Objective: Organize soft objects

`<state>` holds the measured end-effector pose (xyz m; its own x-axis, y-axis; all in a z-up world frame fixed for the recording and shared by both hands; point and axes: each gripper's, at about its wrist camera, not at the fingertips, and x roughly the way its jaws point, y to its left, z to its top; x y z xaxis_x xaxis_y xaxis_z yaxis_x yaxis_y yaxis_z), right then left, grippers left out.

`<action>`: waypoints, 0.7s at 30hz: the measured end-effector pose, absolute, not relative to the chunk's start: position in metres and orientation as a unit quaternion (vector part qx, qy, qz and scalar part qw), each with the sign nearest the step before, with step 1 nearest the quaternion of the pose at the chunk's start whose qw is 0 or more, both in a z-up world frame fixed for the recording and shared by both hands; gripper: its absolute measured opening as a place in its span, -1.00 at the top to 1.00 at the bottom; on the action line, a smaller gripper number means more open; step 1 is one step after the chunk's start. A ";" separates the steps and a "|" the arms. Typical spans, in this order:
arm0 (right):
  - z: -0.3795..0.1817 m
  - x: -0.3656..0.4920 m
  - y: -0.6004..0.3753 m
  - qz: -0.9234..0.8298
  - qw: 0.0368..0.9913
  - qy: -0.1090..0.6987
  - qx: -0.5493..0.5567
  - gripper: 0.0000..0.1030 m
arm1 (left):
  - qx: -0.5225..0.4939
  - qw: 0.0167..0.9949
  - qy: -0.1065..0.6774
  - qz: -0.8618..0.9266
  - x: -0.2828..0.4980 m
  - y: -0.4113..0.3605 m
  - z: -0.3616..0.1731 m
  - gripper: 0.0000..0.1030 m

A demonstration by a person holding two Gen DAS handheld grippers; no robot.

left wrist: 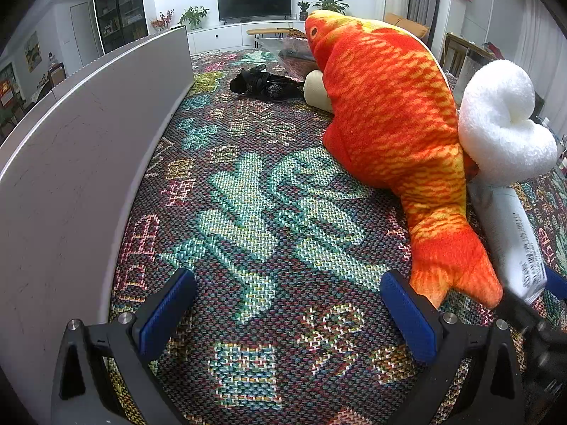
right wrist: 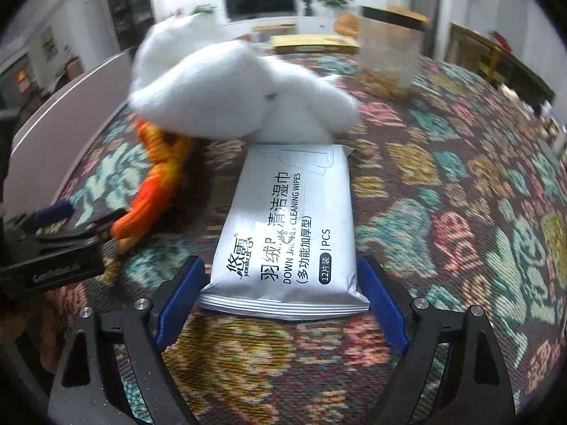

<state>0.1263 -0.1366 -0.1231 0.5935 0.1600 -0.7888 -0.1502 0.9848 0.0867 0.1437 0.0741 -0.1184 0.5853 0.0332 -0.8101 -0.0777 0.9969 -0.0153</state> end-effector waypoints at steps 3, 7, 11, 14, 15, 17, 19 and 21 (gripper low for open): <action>-0.122 0.129 -0.153 0.055 0.893 0.446 0.029 -0.68 | -0.024 0.890 0.454 0.031 0.144 0.074 -0.119 -1.00; -0.121 0.147 -0.169 0.029 0.891 0.452 0.023 -0.65 | -0.025 0.890 0.454 0.031 0.144 0.074 -0.118 -1.00; -0.121 0.174 -0.189 -0.006 0.895 0.447 0.014 -0.65 | -0.025 0.890 0.454 0.031 0.144 0.074 -0.118 -1.00; -0.125 0.192 -0.215 -0.034 0.895 0.443 0.025 -0.73 | -0.025 0.890 0.454 0.031 0.144 0.074 -0.119 -1.00; -0.125 0.195 -0.218 -0.033 0.897 0.441 0.029 -0.73 | -0.025 0.890 0.454 0.031 0.144 0.074 -0.119 -1.00; -0.125 0.194 -0.217 -0.035 0.897 0.441 0.022 -0.73 | -0.024 0.890 0.454 0.031 0.144 0.074 -0.119 -1.00; -0.125 0.192 -0.212 -0.040 0.897 0.441 0.008 -0.75 | -0.025 0.890 0.454 0.031 0.144 0.074 -0.119 -1.00; -0.126 0.192 -0.216 -0.035 0.896 0.442 0.019 -0.76 | -0.024 0.890 0.454 0.031 0.144 0.074 -0.119 -1.00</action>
<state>0.1924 -0.2164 -0.1255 0.6062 -0.0461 -0.7939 0.0803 0.9968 0.0035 0.1436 0.0743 -0.1187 0.5853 0.0333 -0.8101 -0.0778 0.9968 -0.0152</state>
